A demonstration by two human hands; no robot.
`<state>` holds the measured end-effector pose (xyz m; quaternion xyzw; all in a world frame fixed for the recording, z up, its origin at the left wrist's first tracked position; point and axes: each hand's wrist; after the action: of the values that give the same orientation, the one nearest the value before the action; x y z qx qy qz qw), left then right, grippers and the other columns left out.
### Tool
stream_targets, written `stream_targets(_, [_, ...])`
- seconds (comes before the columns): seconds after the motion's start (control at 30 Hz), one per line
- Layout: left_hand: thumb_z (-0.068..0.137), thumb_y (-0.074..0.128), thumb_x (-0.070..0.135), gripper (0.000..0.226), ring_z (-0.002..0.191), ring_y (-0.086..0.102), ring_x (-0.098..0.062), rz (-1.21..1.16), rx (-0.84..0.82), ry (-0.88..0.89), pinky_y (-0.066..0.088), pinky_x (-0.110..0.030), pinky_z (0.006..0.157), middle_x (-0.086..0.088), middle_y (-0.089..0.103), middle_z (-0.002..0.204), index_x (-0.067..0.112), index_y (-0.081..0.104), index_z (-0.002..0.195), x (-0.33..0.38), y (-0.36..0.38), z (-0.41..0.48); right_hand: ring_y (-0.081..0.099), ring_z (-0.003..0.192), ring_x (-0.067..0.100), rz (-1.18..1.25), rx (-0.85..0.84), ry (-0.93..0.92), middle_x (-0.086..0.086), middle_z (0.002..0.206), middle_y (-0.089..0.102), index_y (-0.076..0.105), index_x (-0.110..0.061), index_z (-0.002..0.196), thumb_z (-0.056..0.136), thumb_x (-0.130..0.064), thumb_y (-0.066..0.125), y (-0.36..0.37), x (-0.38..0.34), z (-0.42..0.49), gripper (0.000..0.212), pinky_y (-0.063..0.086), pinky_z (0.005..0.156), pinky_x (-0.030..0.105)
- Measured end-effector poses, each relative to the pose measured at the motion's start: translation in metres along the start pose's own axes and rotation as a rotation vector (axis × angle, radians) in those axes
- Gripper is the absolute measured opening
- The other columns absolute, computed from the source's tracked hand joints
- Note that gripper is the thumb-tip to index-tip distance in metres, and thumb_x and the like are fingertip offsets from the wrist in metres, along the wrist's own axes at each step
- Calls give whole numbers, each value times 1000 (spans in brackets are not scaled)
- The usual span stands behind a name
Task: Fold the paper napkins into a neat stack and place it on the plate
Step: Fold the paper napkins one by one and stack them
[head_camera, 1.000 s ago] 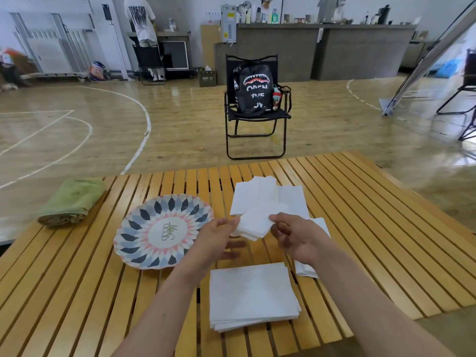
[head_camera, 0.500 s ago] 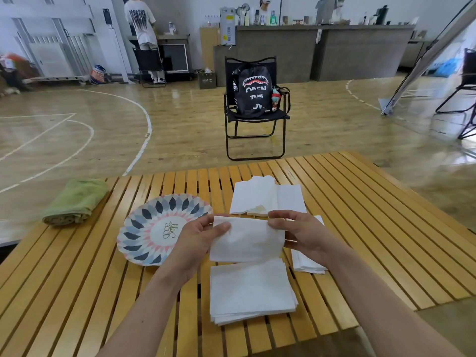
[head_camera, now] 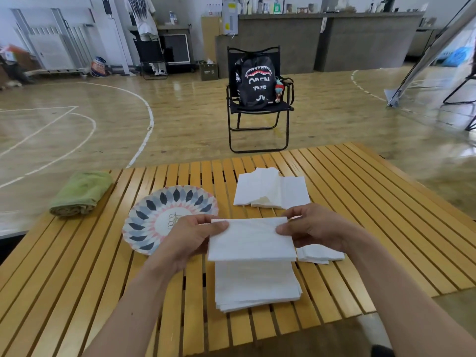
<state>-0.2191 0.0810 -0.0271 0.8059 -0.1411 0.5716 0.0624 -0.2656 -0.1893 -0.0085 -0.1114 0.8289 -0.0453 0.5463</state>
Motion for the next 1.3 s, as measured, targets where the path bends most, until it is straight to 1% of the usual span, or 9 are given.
stream_targets(0.1, [78,82,21,27,80,69,-17,204,-70,-47,55,-26,62,-6,76,93,15,74,103,-6,-8,-8,75,78,18,-192,-121,122,9,90,79,65,-7,112,80,-14,83,1,2,-6,38,59,70,28])
stream_targets(0.3, [73,86,28,28,85,71,-15,536,-76,-116,54,-29,69,0,76,91,17,73,96,-21,-5,-15,77,76,18,-356,-96,221,7,80,78,64,-7,106,74,-17,88,10,10,-4,41,60,66,27])
stream_targets(0.47, [73,87,27,30,76,71,-11,616,5,-94,51,-24,60,-1,75,86,15,70,95,-23,1,-17,77,69,17,-440,0,239,7,74,78,62,-7,103,71,-21,90,14,17,1,45,58,57,24])
stream_targets(0.67, [75,84,35,33,72,74,-16,698,79,-136,58,-27,57,-4,74,85,14,67,95,-24,3,-13,78,75,19,-532,28,264,9,88,78,66,-7,104,72,-31,90,13,21,6,46,63,69,30])
stream_targets(0.83, [75,85,30,46,69,77,-17,648,-127,-349,58,-24,56,-10,78,85,3,67,108,-24,1,-21,78,79,23,-513,-65,384,14,89,79,65,3,116,75,-20,88,14,19,0,52,64,71,32])
stream_targets(0.93, [75,85,25,48,69,77,-18,591,-75,-297,60,-26,58,-12,77,87,1,67,112,-26,2,-15,77,81,23,-464,28,344,15,94,77,67,2,114,76,-18,87,19,21,6,47,64,73,33])
stream_targets(1.1, [78,83,23,48,68,75,-16,598,-9,-240,59,-23,55,-11,75,90,2,65,117,-25,4,-7,75,74,20,-426,129,270,12,90,76,70,0,111,78,-18,85,18,23,14,41,63,63,27])
stream_targets(1.23, [79,83,26,38,65,76,-14,636,-8,-252,58,-23,55,-10,76,86,4,67,106,-15,3,-4,77,74,21,-409,116,280,12,85,78,72,1,103,78,-21,85,10,17,14,36,64,68,31])
stream_targets(1.3, [79,82,34,34,60,75,-12,711,85,-201,59,-25,55,-6,76,78,7,69,95,-4,-1,6,78,74,21,-383,216,207,12,83,78,74,-1,96,80,-23,84,-1,11,22,29,64,70,31])
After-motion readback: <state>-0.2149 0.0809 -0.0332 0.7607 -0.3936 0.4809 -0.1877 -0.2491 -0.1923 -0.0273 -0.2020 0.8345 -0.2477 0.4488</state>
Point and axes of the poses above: each hand's wrist, its own z-axis towards the middle knuckle, its own y-axis out of the palm, x = y × z
